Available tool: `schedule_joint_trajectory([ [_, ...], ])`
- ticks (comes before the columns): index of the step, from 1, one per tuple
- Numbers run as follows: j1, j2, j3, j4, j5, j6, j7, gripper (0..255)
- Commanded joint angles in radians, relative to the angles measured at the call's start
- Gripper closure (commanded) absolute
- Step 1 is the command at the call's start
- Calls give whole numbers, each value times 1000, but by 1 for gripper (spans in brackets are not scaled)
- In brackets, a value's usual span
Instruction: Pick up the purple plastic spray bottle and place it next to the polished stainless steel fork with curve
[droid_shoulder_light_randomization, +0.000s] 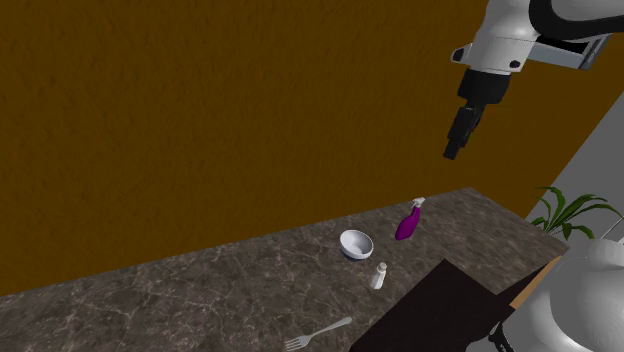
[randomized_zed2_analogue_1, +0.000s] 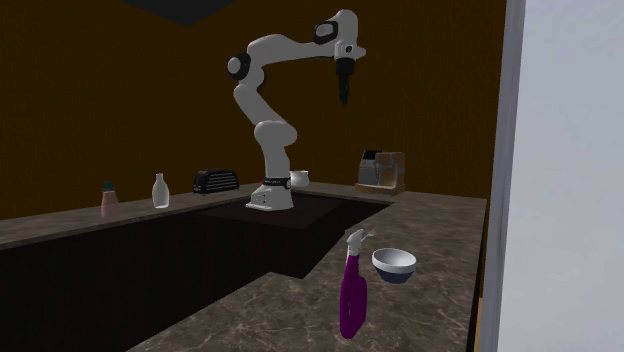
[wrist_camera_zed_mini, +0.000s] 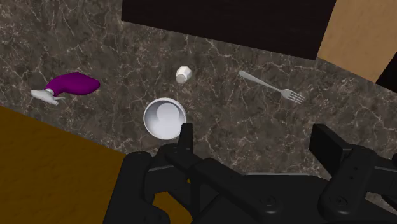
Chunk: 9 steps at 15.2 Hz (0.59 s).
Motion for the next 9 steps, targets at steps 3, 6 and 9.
schedule_joint_trajectory([
  [3,4,2,-24,-53,-33,40,-61,0],
  [6,6,13,-62,-125,-85,104,-150,0],
  [9,4,37,-100,-188,-140,174,-237,0],
])
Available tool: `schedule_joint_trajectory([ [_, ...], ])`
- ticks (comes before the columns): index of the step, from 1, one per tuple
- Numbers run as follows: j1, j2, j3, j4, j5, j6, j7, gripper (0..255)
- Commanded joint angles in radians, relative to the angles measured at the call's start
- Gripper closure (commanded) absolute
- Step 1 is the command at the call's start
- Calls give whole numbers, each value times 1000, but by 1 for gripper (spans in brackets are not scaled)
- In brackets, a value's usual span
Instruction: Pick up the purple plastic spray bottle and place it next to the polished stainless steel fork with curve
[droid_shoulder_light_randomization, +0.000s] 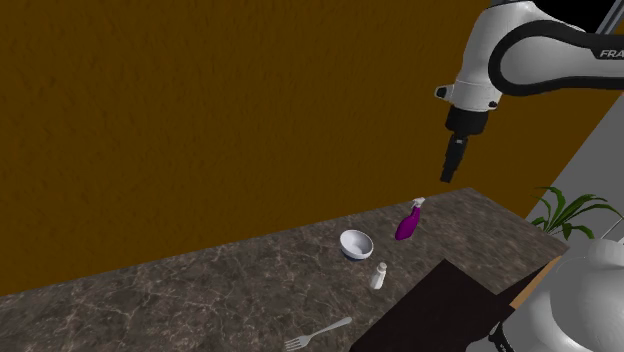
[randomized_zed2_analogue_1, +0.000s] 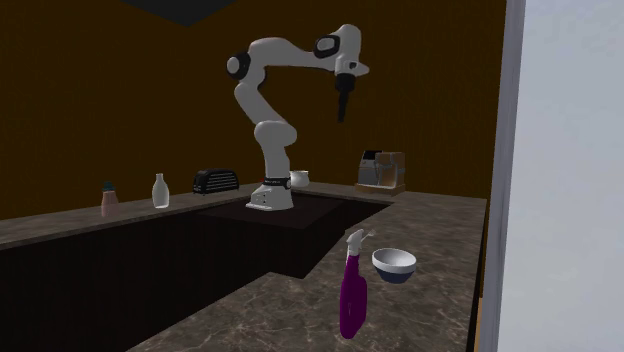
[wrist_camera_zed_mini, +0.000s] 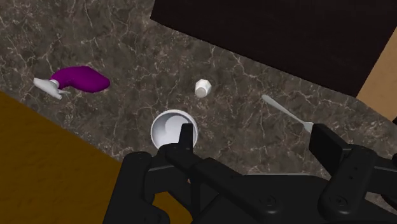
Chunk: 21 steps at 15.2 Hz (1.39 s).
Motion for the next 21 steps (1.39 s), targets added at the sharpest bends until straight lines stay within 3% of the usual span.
schedule_joint_trajectory([
  [1,-1,18,-25,-41,-38,50,-58,0],
  [11,-35,216,-159,-159,-239,340,-309,0],
  [21,-88,565,-270,-127,-439,667,-494,0],
])
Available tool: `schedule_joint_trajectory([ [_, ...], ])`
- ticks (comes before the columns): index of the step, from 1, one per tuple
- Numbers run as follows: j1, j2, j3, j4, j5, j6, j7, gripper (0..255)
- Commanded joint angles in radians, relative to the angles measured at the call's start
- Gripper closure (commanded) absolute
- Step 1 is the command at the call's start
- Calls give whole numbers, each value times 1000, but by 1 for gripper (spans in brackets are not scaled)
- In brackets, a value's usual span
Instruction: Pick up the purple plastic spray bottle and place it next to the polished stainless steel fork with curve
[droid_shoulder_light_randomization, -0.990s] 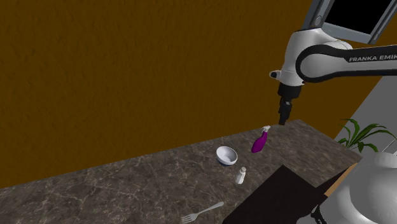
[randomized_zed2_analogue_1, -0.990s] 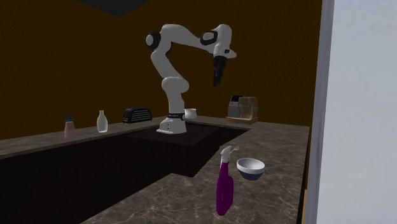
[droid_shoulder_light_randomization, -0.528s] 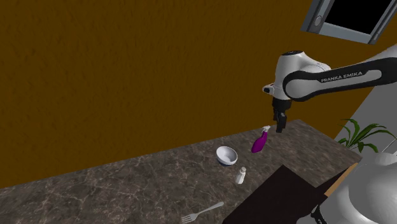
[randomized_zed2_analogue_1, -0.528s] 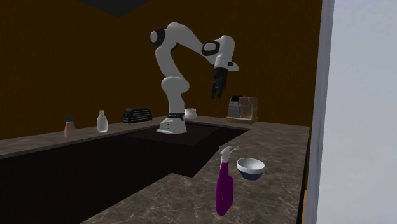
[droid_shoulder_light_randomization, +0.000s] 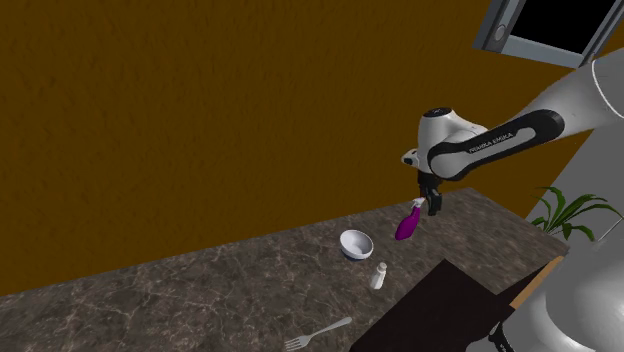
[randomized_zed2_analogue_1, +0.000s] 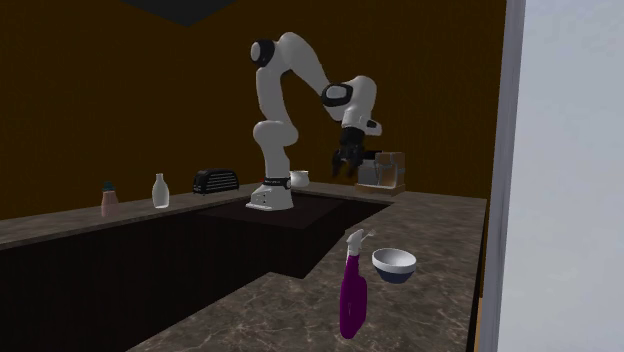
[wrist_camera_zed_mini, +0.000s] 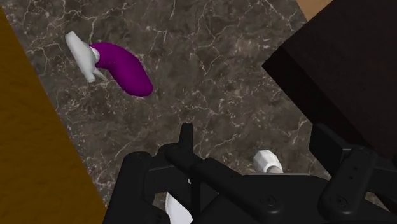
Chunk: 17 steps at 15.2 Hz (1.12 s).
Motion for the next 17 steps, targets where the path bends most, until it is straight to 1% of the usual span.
schedule_joint_trajectory([
  [1,-15,77,-22,18,-42,67,-37,0],
  [5,-38,245,-49,80,-111,185,-90,0],
  [9,-62,415,-68,165,-175,287,-134,0],
  [13,-87,583,-81,271,-231,370,-172,0],
  [17,-112,748,-87,396,-279,433,-210,0],
])
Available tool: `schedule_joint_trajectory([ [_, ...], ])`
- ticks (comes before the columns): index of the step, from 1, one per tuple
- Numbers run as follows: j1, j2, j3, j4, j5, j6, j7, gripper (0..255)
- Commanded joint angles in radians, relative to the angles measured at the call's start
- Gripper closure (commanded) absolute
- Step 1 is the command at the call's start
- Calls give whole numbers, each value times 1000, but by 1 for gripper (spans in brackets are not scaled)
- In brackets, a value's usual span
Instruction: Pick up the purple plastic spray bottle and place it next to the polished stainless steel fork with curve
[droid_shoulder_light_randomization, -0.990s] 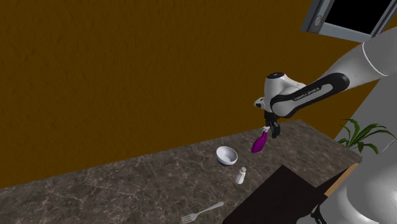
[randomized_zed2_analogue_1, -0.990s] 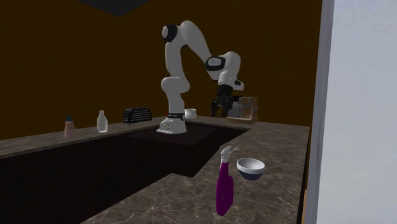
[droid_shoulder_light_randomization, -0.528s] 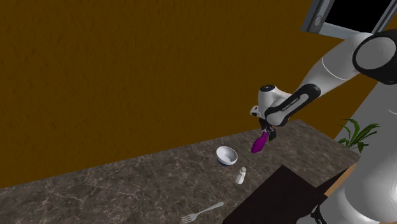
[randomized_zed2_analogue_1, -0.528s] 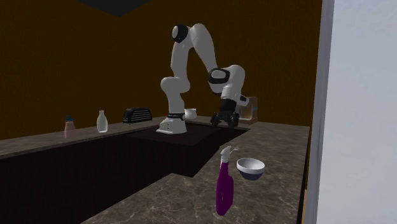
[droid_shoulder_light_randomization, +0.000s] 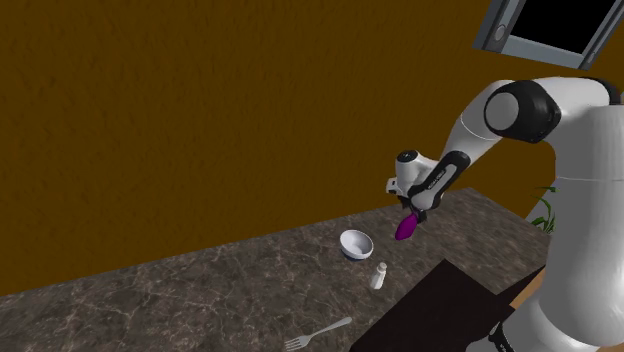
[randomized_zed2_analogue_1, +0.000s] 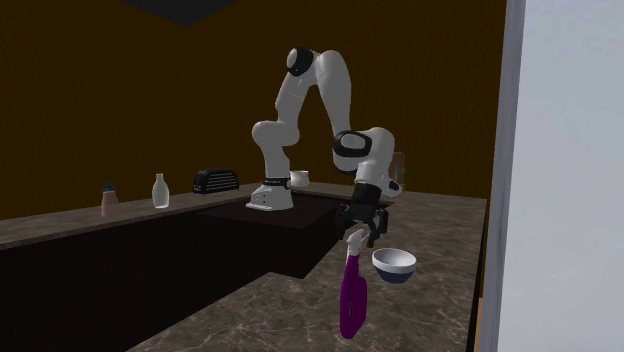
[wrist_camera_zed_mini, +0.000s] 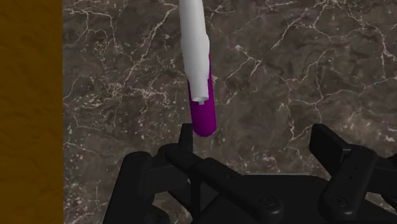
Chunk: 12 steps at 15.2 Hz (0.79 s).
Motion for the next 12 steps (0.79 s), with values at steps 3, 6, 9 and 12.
schedule_joint_trajectory([
  [3,-27,166,-4,142,-39,52,-46,0],
  [6,-40,218,-7,181,-47,73,-49,0],
  [9,-52,260,-11,207,-51,95,-44,0],
  [12,-64,296,-14,231,-53,113,-41,0],
])
